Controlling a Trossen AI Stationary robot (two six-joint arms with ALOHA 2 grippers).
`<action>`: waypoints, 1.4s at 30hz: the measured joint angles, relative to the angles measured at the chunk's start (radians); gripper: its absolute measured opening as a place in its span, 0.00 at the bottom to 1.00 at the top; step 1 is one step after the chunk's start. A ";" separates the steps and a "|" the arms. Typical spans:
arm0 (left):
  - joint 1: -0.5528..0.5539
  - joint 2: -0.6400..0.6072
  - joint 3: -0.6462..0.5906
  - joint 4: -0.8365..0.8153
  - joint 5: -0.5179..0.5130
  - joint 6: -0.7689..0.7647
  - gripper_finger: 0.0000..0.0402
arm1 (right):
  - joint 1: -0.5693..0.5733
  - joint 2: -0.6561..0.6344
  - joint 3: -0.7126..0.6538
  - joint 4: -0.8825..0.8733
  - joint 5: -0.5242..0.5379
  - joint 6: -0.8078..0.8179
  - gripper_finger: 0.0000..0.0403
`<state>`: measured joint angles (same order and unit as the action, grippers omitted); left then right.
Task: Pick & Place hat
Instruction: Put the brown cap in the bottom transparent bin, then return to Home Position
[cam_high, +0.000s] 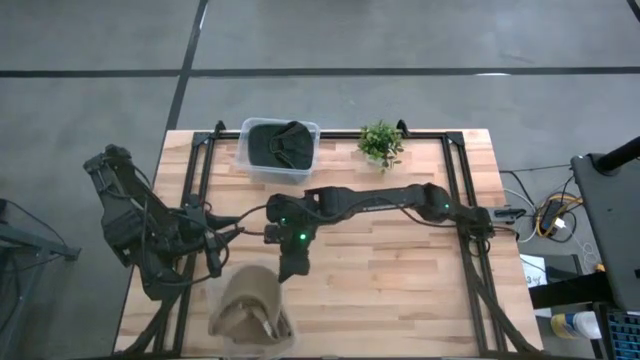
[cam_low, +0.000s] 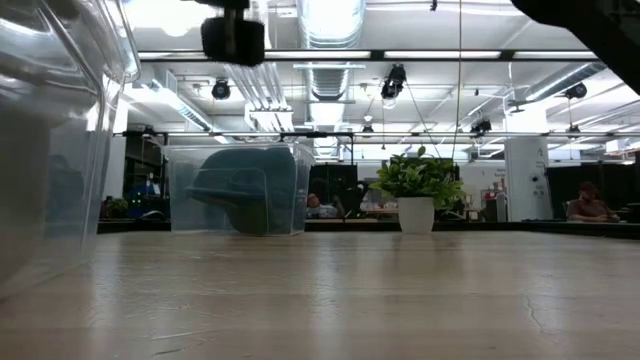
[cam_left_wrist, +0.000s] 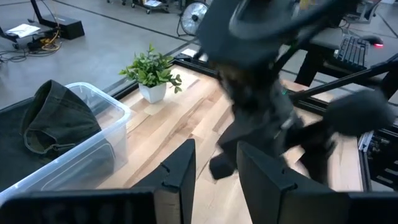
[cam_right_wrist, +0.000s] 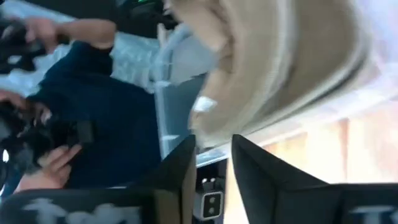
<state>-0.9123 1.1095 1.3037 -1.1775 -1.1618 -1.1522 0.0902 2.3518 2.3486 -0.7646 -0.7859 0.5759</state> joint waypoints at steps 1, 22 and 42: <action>0.000 0.000 0.000 0.000 0.000 0.000 0.27 | 0.000 -0.007 0.002 -0.002 -0.009 -0.015 0.26; 0.021 0.017 -0.046 0.011 0.136 -0.015 0.27 | 0.129 -0.125 0.006 -0.293 0.629 -0.665 0.14; 0.064 -0.027 -0.076 0.608 0.260 0.785 0.00 | 0.155 -0.466 -0.346 0.045 0.711 -0.738 0.02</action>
<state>-0.8482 1.0825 1.2282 -0.5695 -0.9018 -0.3672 0.2452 1.8857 2.0028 -0.7196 -0.0747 -0.1625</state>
